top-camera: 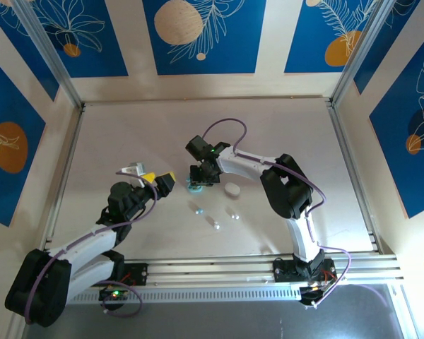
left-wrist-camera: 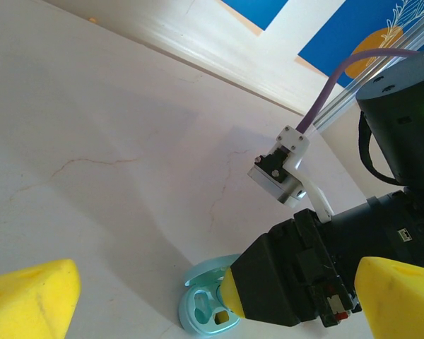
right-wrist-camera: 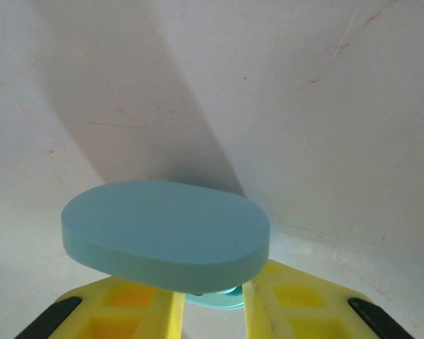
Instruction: Insert the wireless bluetooth earbuds into the charging case
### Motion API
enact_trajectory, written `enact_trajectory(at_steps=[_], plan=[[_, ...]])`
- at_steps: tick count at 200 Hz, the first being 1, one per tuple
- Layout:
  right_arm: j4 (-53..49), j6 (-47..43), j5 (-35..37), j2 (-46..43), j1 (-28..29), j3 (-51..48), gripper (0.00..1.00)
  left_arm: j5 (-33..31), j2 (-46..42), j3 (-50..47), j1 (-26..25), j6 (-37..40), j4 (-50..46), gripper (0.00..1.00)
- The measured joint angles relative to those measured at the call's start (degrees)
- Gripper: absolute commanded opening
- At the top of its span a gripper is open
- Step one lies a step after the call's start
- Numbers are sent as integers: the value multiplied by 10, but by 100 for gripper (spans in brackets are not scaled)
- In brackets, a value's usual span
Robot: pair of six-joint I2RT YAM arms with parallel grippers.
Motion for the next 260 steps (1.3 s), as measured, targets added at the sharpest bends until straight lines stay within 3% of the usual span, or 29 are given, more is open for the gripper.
enact_trajectory(at_steps=[53,102,179,220,260], plan=[[0,0,4,-32,5,-5,30,0,0,0,0,0,0,99],[12,0,6,-128,12,-67,37,7,-7,0,0,-1,3,99],[37,-47,-30,-363,-15,-209,68,33,-28,0,0,-15,3,100],[81,-81,-92,-501,-71,-325,99,35,-28,0,0,-12,2,100],[163,-103,-129,-607,-127,-462,99,35,-28,0,-2,0,-2,100]])
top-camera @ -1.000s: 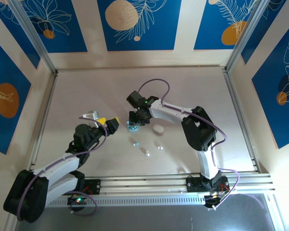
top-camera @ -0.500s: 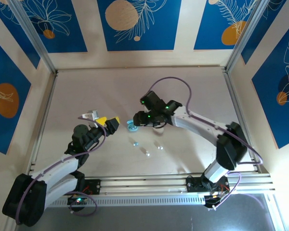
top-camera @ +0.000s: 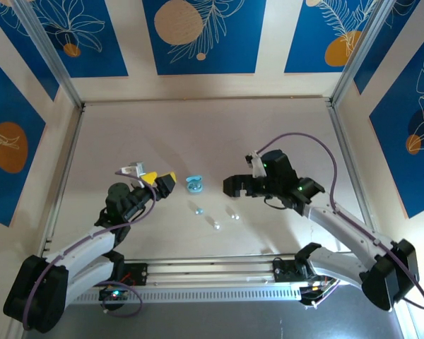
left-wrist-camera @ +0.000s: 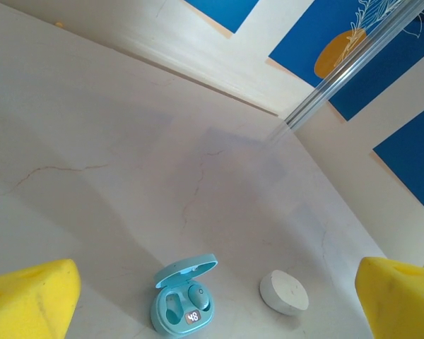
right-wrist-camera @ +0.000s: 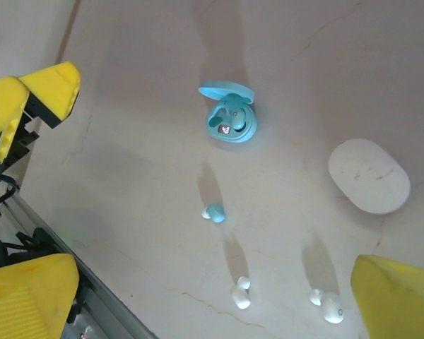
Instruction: Insert the wireless bluetooth earbuds into the charging case
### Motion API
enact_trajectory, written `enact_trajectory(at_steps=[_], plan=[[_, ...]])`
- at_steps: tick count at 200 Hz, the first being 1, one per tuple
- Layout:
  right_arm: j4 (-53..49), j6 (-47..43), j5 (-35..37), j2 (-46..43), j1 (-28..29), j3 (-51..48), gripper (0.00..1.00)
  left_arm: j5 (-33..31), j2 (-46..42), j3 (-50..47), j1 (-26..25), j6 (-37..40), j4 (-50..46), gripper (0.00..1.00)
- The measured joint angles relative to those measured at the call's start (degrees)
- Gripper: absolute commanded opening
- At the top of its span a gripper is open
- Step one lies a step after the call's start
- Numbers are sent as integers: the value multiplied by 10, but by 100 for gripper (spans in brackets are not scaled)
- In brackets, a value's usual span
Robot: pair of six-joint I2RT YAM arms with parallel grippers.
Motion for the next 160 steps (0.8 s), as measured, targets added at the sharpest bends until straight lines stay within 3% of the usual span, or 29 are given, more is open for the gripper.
enact_trajectory(at_steps=[61,94,160], plan=[[139,-12,-87,-30,-105,-129,99,2,35,6,-12,26,0,100],[183,-12,-112,-29,-115,-143,99,13,80,23,-26,40,5,100],[218,-12,-129,-16,-115,-143,99,42,118,65,-59,59,-10,88]])
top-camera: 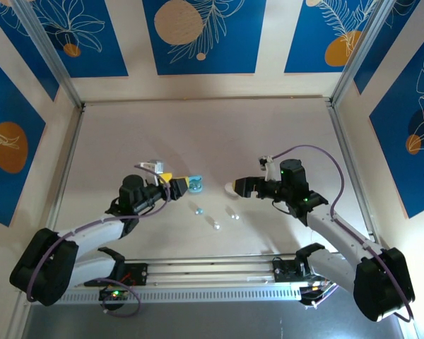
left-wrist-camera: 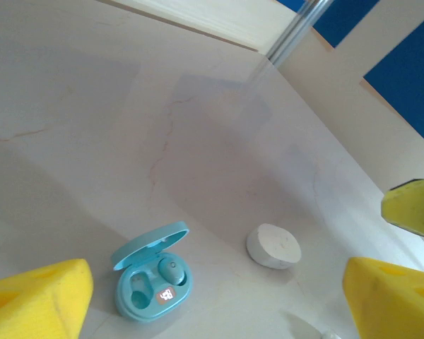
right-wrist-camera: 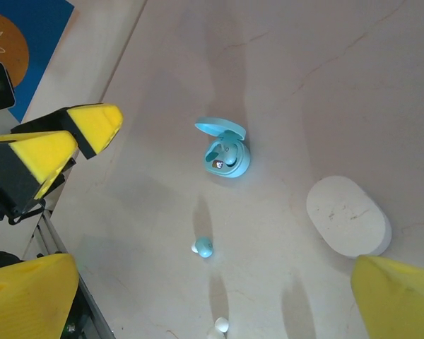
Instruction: Insert the wireless bluetooth earbuds into the charging case
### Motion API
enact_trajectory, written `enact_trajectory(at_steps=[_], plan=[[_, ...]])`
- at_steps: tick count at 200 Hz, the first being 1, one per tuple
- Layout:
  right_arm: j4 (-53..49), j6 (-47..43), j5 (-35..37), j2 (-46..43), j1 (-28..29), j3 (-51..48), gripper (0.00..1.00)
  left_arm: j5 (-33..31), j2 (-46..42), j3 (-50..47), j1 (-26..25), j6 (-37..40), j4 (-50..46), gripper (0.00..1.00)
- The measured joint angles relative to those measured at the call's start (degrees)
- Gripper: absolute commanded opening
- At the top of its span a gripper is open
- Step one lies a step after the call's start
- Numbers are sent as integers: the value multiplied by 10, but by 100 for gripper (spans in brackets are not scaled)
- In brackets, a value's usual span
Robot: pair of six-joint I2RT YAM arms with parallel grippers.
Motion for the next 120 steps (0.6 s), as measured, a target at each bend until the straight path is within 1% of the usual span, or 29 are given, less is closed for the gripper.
enact_trajectory(at_steps=[26,52,64,71,86,102,120], plan=[[0,1,1,0,0,0,99,11,0,41,-10,9,-52,79],[-7,10,11,-2,6,0,99,27,-2,105,-20,22,-149,67],[-12,15,20,-2,11,0,99,29,-8,132,-27,30,-197,64],[-16,17,27,-2,14,0,99,28,-16,143,-33,34,-225,59],[-23,27,40,-2,18,0,99,28,-40,149,-44,33,-275,53],[-35,34,56,-2,20,3,99,28,-71,137,-52,24,-313,50],[-40,42,71,-2,21,4,99,28,-104,108,-57,10,-346,48]])
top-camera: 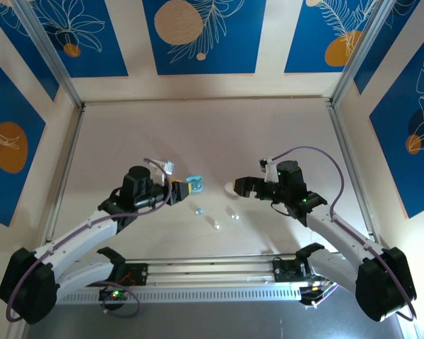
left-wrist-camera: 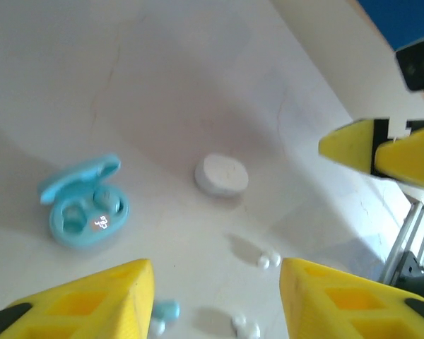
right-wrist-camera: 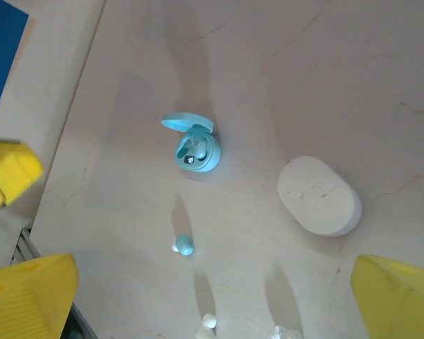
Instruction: Insert the wireless bluetooth earbuds into the charging case
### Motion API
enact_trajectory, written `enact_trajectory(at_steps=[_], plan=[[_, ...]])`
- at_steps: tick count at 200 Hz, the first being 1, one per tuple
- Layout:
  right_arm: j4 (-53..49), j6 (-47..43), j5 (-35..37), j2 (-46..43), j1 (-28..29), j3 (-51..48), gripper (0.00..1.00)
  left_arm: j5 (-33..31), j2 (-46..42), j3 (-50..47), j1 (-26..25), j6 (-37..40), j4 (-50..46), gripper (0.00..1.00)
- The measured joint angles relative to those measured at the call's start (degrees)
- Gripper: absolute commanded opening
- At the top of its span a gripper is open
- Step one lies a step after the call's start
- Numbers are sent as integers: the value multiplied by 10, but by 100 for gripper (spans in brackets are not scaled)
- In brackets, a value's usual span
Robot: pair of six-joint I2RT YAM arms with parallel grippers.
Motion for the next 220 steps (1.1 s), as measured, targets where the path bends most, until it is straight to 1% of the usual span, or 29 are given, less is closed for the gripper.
enact_trajectory(at_steps=[21,37,57,83,103,129,138,146,220], plan=[[1,3,7,-5,0,0,99,0,-18,-26,-4,-14,-40,45],[3,-7,-3,-8,0,0,100,0,-19,-37,-5,-23,-64,44],[10,-25,-29,-8,0,-2,96,0,-15,-43,-5,-27,-82,38],[18,-44,-55,-7,0,-9,89,0,7,-43,-6,-34,-80,32],[21,-52,-66,-2,3,-9,83,2,44,-38,-6,-33,-78,21],[21,-63,-68,12,10,-9,70,16,103,-16,-6,-25,-77,5],[21,-61,-69,17,13,-9,67,20,120,-6,-6,-17,-78,1],[19,-63,-69,21,14,-8,67,21,132,3,-6,-16,-80,0],[14,-68,-66,43,22,0,67,31,218,47,-7,8,-80,0]])
